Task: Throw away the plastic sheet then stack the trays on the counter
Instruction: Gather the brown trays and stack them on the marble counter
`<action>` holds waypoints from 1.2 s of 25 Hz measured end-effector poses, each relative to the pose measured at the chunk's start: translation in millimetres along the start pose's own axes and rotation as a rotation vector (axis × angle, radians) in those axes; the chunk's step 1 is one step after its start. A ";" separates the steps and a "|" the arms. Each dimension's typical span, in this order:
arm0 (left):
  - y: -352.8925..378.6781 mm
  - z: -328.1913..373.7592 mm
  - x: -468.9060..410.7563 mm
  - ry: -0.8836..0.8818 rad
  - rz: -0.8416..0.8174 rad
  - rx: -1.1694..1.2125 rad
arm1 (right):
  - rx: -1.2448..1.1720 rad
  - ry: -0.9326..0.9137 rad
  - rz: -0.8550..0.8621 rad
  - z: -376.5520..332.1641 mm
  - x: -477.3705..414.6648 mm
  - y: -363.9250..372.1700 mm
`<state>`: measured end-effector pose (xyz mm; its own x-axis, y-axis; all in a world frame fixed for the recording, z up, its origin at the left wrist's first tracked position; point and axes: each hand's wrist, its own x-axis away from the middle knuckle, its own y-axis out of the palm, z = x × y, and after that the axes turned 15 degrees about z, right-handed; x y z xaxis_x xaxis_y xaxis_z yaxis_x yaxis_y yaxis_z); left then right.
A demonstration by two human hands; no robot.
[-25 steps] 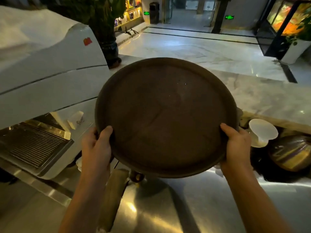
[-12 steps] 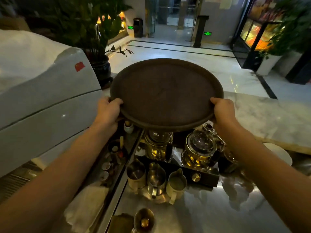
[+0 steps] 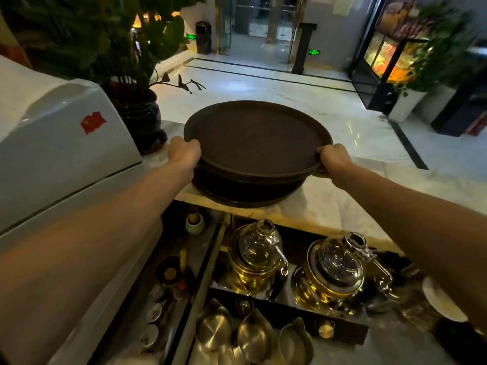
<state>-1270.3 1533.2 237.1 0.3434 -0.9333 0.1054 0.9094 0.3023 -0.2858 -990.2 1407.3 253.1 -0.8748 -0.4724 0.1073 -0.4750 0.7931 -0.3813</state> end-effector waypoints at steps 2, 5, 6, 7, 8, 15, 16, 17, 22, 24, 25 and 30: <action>13.7 -5.5 -16.4 0.018 0.006 -0.031 | 0.080 -0.009 0.023 9.7 -16.1 17.5; 27.2 -25.6 -30.9 0.058 0.000 -0.115 | 0.225 -0.081 0.061 21.6 -32.4 41.7; 29.9 -34.6 -33.6 0.065 -0.004 -0.147 | 0.274 -0.122 0.072 23.7 -35.6 46.8; 31.9 -43.4 -35.1 0.061 -0.006 -0.170 | 0.310 -0.154 0.078 25.8 -37.4 50.7; 33.8 -51.8 -36.5 0.049 -0.001 -0.186 | 0.329 -0.170 0.079 28.0 -38.8 54.4; 44.1 -78.8 -43.2 0.095 0.039 -0.224 | 0.382 -0.206 0.100 50.9 -39.6 68.2; 45.0 -80.1 -41.6 0.090 0.042 -0.226 | 0.397 -0.220 0.111 52.7 -38.9 67.2; 45.9 -81.0 -39.5 0.087 0.046 -0.233 | 0.423 -0.240 0.123 53.1 -38.0 66.4; 46.6 -80.6 -37.0 0.101 0.052 -0.261 | 0.540 -0.375 0.170 52.6 -34.4 64.4; 46.3 -80.6 -34.9 0.126 0.047 -0.275 | 0.589 -0.445 0.172 56.2 -34.8 61.8; 46.1 -79.3 -32.4 0.137 0.045 -0.290 | 0.596 -0.447 0.169 58.0 -35.3 59.6; 46.7 -70.7 -27.2 0.123 0.022 -0.368 | 0.606 -0.399 0.060 61.0 -37.1 54.2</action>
<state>-1253.7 1559.0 153.6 0.3109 -0.9503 -0.0129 0.7495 0.2535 -0.6116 -977.7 1444.4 172.4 -0.7416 -0.6309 -0.2282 -0.1907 0.5243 -0.8299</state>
